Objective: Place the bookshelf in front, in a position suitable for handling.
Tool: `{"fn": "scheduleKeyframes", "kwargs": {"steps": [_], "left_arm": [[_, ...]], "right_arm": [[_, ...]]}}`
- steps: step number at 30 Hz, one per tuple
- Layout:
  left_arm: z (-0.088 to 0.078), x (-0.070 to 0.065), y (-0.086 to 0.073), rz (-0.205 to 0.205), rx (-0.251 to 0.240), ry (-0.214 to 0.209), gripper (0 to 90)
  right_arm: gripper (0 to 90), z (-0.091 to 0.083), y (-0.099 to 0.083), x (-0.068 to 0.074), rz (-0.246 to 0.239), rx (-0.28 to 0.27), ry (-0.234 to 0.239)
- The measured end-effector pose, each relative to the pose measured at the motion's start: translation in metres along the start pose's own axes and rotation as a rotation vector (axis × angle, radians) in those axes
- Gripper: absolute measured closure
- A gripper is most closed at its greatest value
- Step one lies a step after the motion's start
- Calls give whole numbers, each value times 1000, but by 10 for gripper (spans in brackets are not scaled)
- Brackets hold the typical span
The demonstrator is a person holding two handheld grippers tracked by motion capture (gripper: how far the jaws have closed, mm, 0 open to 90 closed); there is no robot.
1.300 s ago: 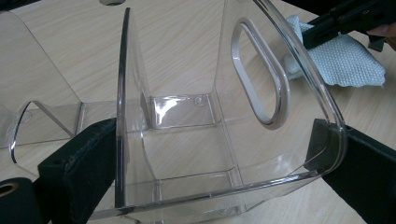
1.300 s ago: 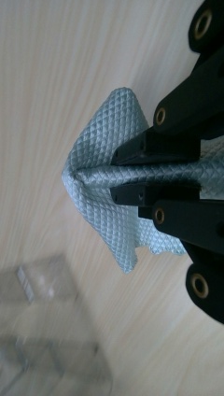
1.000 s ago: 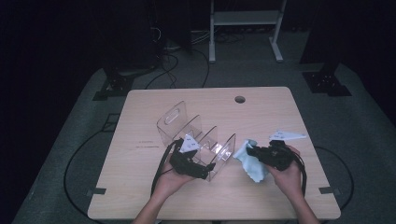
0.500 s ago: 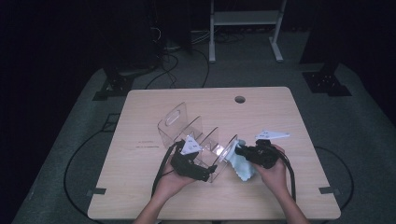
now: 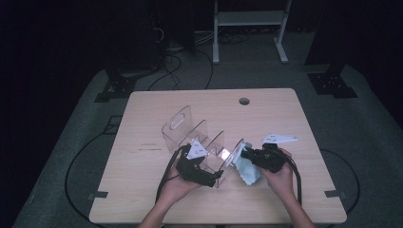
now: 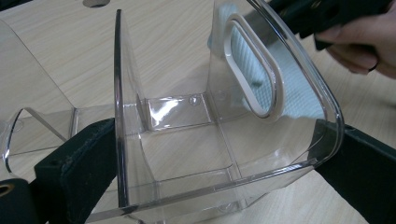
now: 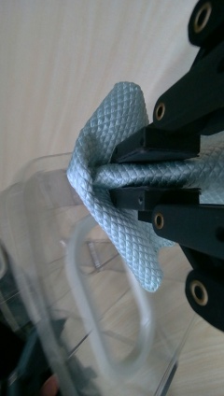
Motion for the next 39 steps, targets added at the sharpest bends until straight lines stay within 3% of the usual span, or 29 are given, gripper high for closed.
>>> {"fn": "scheduleKeyframes", "kwargs": {"steps": [3, 9, 12, 13, 14, 17, 19, 20, 22, 24, 25, 28, 30, 33, 34, 36, 39], "left_arm": [[0, 0, 0, 2, 0, 0, 19], [1, 0, 0, 6, 6, -5, 17], [1, 1, 0, 10, 8, -6, 17], [1, 1, 0, 9, 7, -7, 17], [1, 1, 0, 9, 7, -7, 17], [1, 1, 0, 10, 6, -7, 16], [1, 1, 0, 5, 1, -5, 16], [0, 1, -1, 7, -1, -6, 16], [0, 1, -1, 3, -6, -6, 16], [0, 1, -2, 4, -8, -3, 17], [0, 0, -2, 6, -6, 3, 17], [0, 0, -2, 12, -4, 12, 19], [0, 0, -2, 12, -4, 13, 19], [0, 0, -2, 13, -5, 10, 17], [0, 0, -2, 12, -4, 3, 16], [1, 1, -2, 12, -6, 0, 15], [1, 1, -2, 14, -3, -1, 15]], "right_arm": [[774, 4, -8, -5, 23, 33, 0], [774, -8, 8, 1, 2, -36, 12], [774, -2, 2, -2, 3, -9, 10], [774, 9, -13, -8, 14, 49, 9], [774, 11, -17, -9, 21, 64, 9], [773, 14, -23, -15, 57, 86, 13], [773, 13, -22, -15, 58, 84, 5], [772, 7, -15, -11, 37, 45, 0], [770, 2, -9, -5, 26, 16, 4], [768, 2, -8, -4, 22, 15, 2], [766, 4, -10, -4, 20, 21, 2], [763, 20, -30, -11, 57, 114, 0], [763, 23, -33, -13, 84, 126, 14], [759, 22, -31, -14, 94, 122, 15], [761, 17, -23, -11, 56, 92, -10], [760, 14, -18, -8, 39, 76, -19], [759, 17, -23, -11, 66, 81, -1]]}}
Point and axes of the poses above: each handheld gripper's, and its own axes: z roughly forward along the jaws, y roughly out of its top, x roughly to its left, the point moved 6 cm from there along z, roughly forward along the jaws, and after that the axes turned 9 degrees about y, right-handed, at the moved point
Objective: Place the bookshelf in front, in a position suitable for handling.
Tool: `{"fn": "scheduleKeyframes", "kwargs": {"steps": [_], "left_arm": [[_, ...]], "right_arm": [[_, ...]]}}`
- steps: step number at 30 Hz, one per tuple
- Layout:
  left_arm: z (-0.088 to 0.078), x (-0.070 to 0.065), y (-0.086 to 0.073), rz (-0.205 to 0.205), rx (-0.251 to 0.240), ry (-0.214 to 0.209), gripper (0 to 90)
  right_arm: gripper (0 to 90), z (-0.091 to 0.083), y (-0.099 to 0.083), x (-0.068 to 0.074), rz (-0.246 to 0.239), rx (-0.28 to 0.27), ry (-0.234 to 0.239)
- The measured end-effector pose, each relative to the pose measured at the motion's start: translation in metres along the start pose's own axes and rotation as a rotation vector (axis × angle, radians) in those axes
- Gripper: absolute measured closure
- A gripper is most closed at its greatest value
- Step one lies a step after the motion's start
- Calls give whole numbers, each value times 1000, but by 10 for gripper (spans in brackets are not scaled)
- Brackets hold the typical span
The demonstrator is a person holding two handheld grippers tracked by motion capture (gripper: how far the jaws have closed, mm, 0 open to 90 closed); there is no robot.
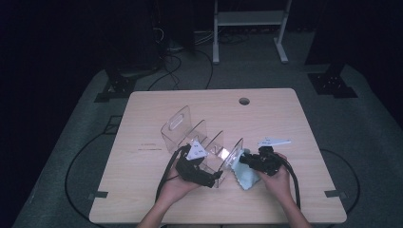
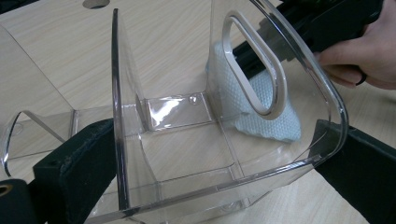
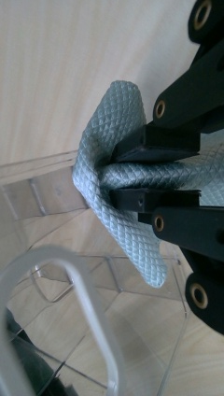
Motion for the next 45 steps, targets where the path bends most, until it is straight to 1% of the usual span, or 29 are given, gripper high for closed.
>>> {"fn": "scheduleKeyframes", "kwargs": {"steps": [1, 4, 6, 8, 9, 10, 11, 15, 16, 17, 18, 20, 21, 23, 25, 27, 29, 30, 31, 32, 33, 34, 35, 37, 40, 41, 42, 43, 45], "left_arm": [[0, 0, 0, 0, 1, 0, 15], [0, 1, 0, 7, 6, -1, 15], [0, 1, 0, 5, 6, -2, 14], [0, 1, 0, 5, 6, -1, 14], [0, 1, 0, 5, 6, -1, 14], [0, 1, 0, 6, 6, -1, 14], [0, 1, 0, 3, 4, -2, 14], [0, 2, 0, 4, 2, 2, 14], [0, 2, 0, 1, 2, 5, 14], [-1, 3, -1, 1, 2, 4, 14], [-1, 3, -1, 2, 3, 3, 14], [-1, 4, -1, 2, 5, 2, 14], [-1, 4, -1, 2, 5, 2, 14], [-1, 3, -1, 1, 5, 4, 14], [0, 3, 0, -1, 5, 8, 14], [0, 2, 0, 0, 5, 9, 14], [0, 3, 0, -1, 6, 10, 14], [0, 3, 0, -1, 5, 10, 14], [0, 3, -1, 0, 5, 9, 14], [0, 3, -1, 0, 4, 8, 14], [0, 3, -1, 0, 4, 8, 14], [-1, 3, -1, 2, 4, 8, 14], [-1, 3, -1, 3, 4, 8, 14], [-1, 3, -1, 3, 3, 8, 14], [0, 3, -1, 2, 3, 13, 14], [0, 3, -1, 2, 3, 13, 14], [0, 3, -1, 1, 3, 13, 14], [0, 3, -1, 2, 3, 14, 14], [0, 3, -1, 1, 4, 14, 14]], "right_arm": [[758, 3, -3, -2, 22, 12, 7], [760, 12, -13, -7, 52, 60, 13], [760, 12, -14, -7, 53, 63, 15], [763, 5, -7, -1, 28, 24, 7], [763, 5, -7, -1, 28, 24, 7], [763, 2, -3, 4, 7, 5, 6], [763, -3, 3, 12, -38, -16, 0], [762, 4, -4, 11, -23, 14, 7], [762, 7, -7, 10, -7, 25, 16], [763, 14, -13, 10, 18, 57, 31], [763, 14, -12, 10, 19, 58, 32], [763, 12, -9, 12, -3, 50, 18], [763, 12, -9, 12, -3, 50, 18], [763, 5, -1, 19, -40, 11, 9], [753, 2, 0, 22, -53, -3, 15], [752, 4, -1, 21, -55, 7, 17], [753, 12, -10, 19, -36, 54, 24], [753, 15, -13, 18, -21, 70, 34], [754, 14, -12, 18, -24, 71, 29], [754, 11, -9, 20, -36, 54, 21], [754, 11, -9, 20, -36, 54, 21], [754, 8, -5, 23, -42, 30, 21], [754, -1, 4, 30, -71, -23, 28], [754, -3, 7, 33, -79, -33, 28], [755, 5, -1, 29, -64, 2, 37], [755, 5, -1, 29, -64, 2, 37], [757, 9, -7, 26, -34, 24, 57], [760, 9, -7, 26, -25, 21, 65], [774, 9, -6, 26, -22, 20, 62]]}}
Point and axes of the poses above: each handheld gripper's, and its own axes: z roughly forward along the jaws, y roughly out of its top, x roughly to its left, the point moved 6 cm from there along z, roughly forward along the jaws, and after that the axes turned 9 degrees about y, right-handed, at the moved point
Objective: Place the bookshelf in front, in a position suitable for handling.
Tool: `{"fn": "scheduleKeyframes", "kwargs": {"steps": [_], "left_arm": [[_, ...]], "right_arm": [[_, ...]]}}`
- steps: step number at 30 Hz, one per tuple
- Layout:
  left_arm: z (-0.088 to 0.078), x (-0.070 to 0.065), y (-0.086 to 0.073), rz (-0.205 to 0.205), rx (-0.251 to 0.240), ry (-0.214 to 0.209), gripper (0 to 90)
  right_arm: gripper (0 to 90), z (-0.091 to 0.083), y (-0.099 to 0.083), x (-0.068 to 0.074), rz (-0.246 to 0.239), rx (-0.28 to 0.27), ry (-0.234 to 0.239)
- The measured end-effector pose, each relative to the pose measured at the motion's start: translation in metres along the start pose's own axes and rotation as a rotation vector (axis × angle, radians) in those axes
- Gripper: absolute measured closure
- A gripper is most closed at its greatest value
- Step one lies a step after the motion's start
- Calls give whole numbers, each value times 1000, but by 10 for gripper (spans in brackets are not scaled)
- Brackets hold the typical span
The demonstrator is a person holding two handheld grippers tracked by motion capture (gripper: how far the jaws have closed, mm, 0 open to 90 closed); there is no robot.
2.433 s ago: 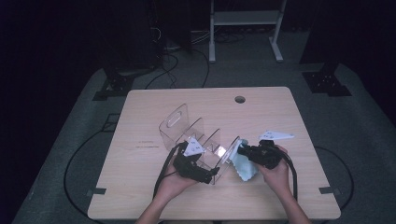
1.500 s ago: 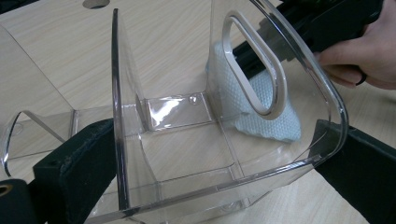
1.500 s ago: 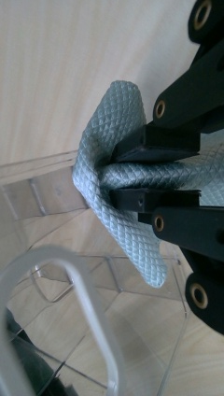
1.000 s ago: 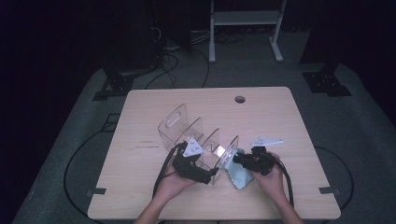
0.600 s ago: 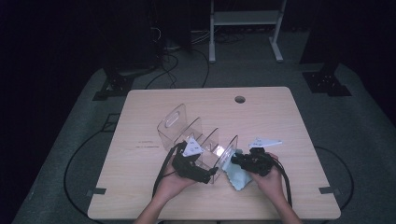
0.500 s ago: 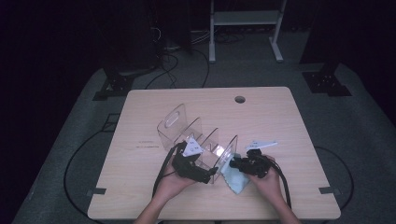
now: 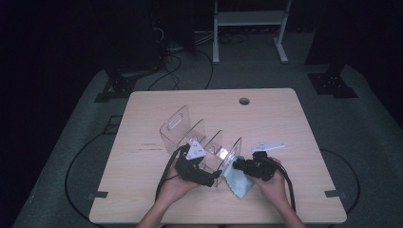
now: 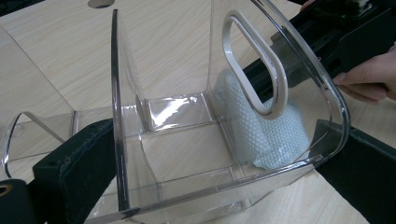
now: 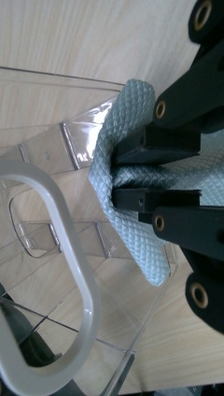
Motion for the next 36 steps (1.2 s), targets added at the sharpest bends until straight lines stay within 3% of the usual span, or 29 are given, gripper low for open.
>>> {"fn": "scheduleKeyframes", "kwargs": {"steps": [1, 4, 11, 15, 21, 23, 26, 29, 33, 34, 36], "left_arm": [[0, 0, 0, 1, 1, 0, 14], [0, 0, 0, 0, 0, -1, 13], [0, 0, 0, 2, 1, -2, 13], [0, 1, -1, 3, 0, -3, 13], [0, 2, -1, 9, 7, -4, 11], [1, 1, 0, 6, 3, -4, 10], [2, 0, 0, 9, 7, -3, 9], [2, 0, 0, 9, 11, -2, 9], [2, 0, 0, 9, 14, -2, 7], [3, 0, 0, 10, 14, -1, 7], [3, 0, 0, 13, 13, 2, 7]], "right_arm": [[808, -2, 3, 4, -30, -1, -24], [815, -2, 5, 6, -50, 9, -35], [828, 1, -1, -1, 19, 29, 18], [827, -6, 5, 4, 7, -17, 34], [825, 2, 1, 17, -35, 18, 61], [825, 0, 2, 13, -28, 11, 61], [825, -5, 6, 0, 6, -25, -3], [824, -5, 6, -4, 13, -21, 7], [825, 1, 0, 9, -12, 34, 49], [824, 6, -6, 23, -36, 67, 107], [824, 12, -12, 39, -77, 100, 140]]}}
Point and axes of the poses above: each handheld gripper's, and its own axes: z roughly forward along the jaws, y roughly out of its top, x roughly to its left, the point moved 6 cm from there along z, roughly forward along the jaws, and after that the axes turned 9 degrees about y, right-handed, at the moved point
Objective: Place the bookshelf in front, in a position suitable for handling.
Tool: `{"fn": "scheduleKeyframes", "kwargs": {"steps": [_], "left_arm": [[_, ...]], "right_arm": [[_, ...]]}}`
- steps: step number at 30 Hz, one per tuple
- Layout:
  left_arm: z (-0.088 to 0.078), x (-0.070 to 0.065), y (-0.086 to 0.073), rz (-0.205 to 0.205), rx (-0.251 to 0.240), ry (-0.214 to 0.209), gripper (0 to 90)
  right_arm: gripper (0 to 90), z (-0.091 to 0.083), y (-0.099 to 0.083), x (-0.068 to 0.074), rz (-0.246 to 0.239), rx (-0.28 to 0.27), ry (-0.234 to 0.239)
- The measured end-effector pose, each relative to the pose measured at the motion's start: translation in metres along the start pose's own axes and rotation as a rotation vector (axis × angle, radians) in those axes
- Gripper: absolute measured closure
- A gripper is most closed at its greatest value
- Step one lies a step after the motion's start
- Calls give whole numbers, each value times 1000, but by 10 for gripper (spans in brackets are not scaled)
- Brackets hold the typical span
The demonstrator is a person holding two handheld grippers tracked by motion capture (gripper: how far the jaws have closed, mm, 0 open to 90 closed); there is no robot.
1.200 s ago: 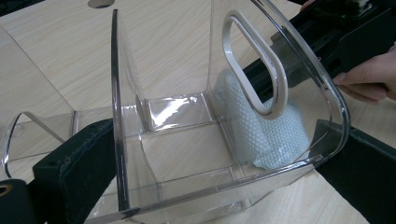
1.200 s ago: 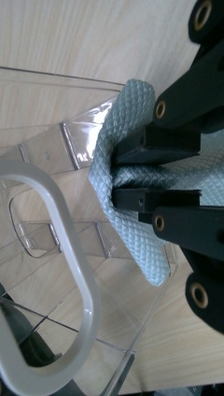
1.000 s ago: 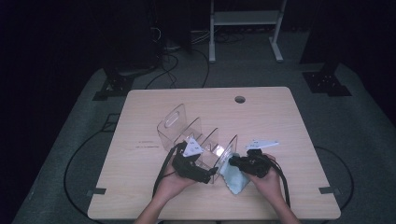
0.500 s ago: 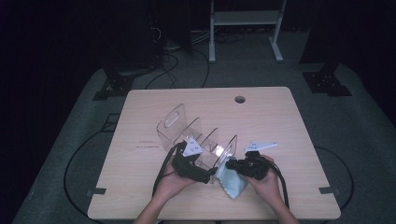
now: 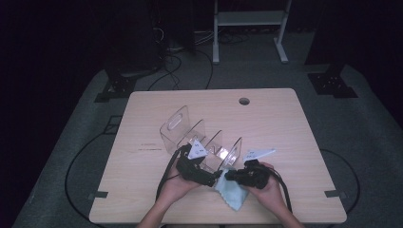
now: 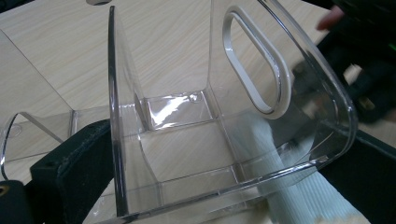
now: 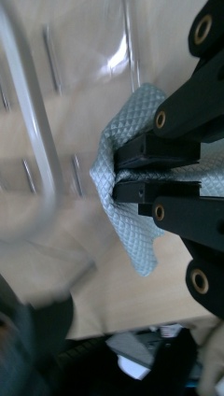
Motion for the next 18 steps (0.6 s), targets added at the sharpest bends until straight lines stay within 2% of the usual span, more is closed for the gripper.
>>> {"fn": "scheduleKeyframes", "kwargs": {"steps": [3, 4, 5, 6, 7, 8, 9, 12, 13, 15, 16, 17, 18], "left_arm": [[0, 0, -1, -2, 0, 2, 7], [-1, 0, -1, 2, 1, 2, 7], [-1, 0, -1, 2, 0, 2, 7], [-1, 0, -1, 3, 0, 2, 7], [-1, 0, -1, 2, 1, 1, 7], [-1, 0, -1, 2, 1, 1, 7], [0, -2, -1, 0, -1, -1, 7], [0, -2, 0, 7, 0, -3, 5], [0, -2, -1, 1, 0, -4, 5], [0, -2, -1, 2, 1, -5, 5], [0, -2, -1, 2, 1, -5, 5], [0, -2, -1, 1, 3, -6, 5], [0, -2, -1, 1, 3, -6, 5]], "right_arm": [[825, 1, 0, 3, -20, -3, -11], [825, 0, 0, 0, -7, -12, -3], [825, -3, 1, -6, 4, -28, -29], [822, -8, 3, -19, 14, -42, -98], [821, -11, 2, -24, 32, -46, -121], [821, -11, 2, -24, 32, -46, -121], [821, -12, -1, -32, 68, -53, -125], [820, -8, -4, -29, 57, -33, -113], [822, -2, -7, -18, 38, -8, -113], [822, 3, -9, -9, 37, -6, -47], [822, 3, -9, -9, 37, -6, -47], [821, 6, -11, -1, 28, 6, -12], [821, 6, -11, -1, 28, 6, -12]]}}
Point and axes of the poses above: each handheld gripper's, and its own axes: z roughly forward along the jaws, y roughly out of its top, x roughly to its left, the point moved 6 cm from there along z, roughly forward along the jaws, and after that the axes turned 9 degrees about y, right-handed, at the moved point
